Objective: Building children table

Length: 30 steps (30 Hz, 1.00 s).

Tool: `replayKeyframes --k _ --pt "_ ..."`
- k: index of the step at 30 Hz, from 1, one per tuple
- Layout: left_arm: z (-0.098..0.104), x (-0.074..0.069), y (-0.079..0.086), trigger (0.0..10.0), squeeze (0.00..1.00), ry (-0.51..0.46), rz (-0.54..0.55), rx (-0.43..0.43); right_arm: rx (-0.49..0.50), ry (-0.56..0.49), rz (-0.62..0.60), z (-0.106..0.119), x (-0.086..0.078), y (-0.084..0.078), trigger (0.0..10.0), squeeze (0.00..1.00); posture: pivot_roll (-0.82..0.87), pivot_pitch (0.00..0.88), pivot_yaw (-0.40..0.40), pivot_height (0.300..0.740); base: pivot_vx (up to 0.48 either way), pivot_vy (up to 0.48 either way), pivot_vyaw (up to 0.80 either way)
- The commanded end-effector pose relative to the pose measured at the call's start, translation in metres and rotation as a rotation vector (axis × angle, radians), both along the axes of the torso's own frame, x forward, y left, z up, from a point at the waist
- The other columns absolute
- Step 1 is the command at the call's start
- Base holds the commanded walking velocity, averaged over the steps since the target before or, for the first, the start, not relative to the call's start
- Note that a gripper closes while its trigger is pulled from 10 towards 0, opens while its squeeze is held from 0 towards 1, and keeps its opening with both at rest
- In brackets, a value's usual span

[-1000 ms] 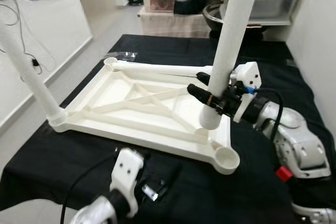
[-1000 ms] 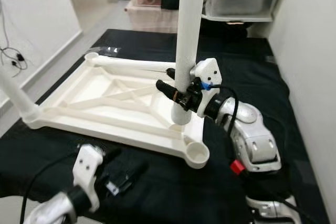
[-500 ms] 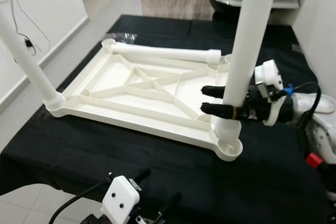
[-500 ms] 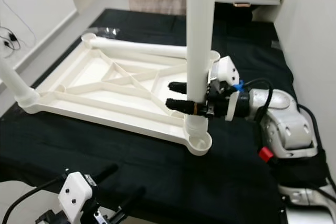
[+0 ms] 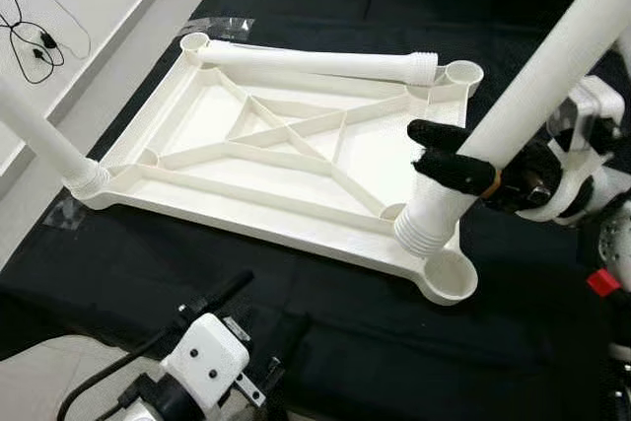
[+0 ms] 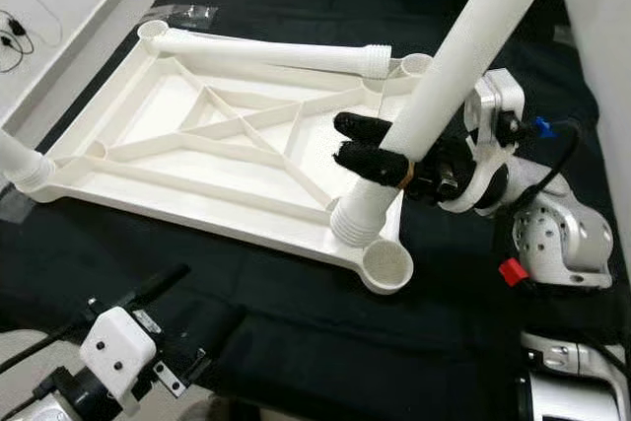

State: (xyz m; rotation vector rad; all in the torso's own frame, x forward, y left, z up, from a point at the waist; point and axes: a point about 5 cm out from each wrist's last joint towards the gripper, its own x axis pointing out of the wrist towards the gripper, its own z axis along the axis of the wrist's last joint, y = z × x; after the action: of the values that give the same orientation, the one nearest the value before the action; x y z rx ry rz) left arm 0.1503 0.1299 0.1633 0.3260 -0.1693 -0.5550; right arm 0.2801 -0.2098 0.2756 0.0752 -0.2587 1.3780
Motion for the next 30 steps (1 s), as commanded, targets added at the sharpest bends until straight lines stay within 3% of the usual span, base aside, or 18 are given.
replayKeyframes --k 1,2,5,10,17,30 --pt "-0.003 -0.005 0.002 10.0 0.0 0.007 -0.007 0.038 -0.058 -0.068 0.009 0.002 -0.008 0.007 10.0 0.0 0.06 0.322 0.108 0.74 0.0 0.0 0.0" --pt "-0.003 -0.005 0.002 10.0 0.0 0.007 -0.007 0.038 -0.058 -0.068 0.009 0.002 -0.008 0.007 10.0 0.0 0.06 0.322 0.108 0.74 0.0 0.0 0.0" --pt "-0.005 -0.008 0.005 10.0 0.0 0.031 -0.038 0.074 -0.223 -0.166 0.0 0.004 -0.019 0.016 10.0 0.0 0.06 0.328 0.139 0.74 0.0 0.0 0.0" --pt "-0.007 -0.008 0.007 10.0 0.0 0.059 -0.065 0.093 -0.313 -0.19 0.039 0.003 -0.031 0.017 10.0 0.0 0.06 0.325 0.15 0.74 0.0 0.0 0.0" --pt "-0.008 -0.006 0.009 10.0 0.0 0.058 -0.079 0.105 -0.34 -0.181 0.075 0.002 -0.038 0.016 10.0 0.0 0.06 0.324 0.16 0.74 0.0 0.0 0.0" --pt "-0.007 -0.006 0.012 10.0 0.0 0.071 -0.108 0.104 -0.428 -0.171 0.023 0.009 -0.028 -0.01 10.0 0.0 0.06 0.335 0.163 0.74 0.0 0.0 0.0"
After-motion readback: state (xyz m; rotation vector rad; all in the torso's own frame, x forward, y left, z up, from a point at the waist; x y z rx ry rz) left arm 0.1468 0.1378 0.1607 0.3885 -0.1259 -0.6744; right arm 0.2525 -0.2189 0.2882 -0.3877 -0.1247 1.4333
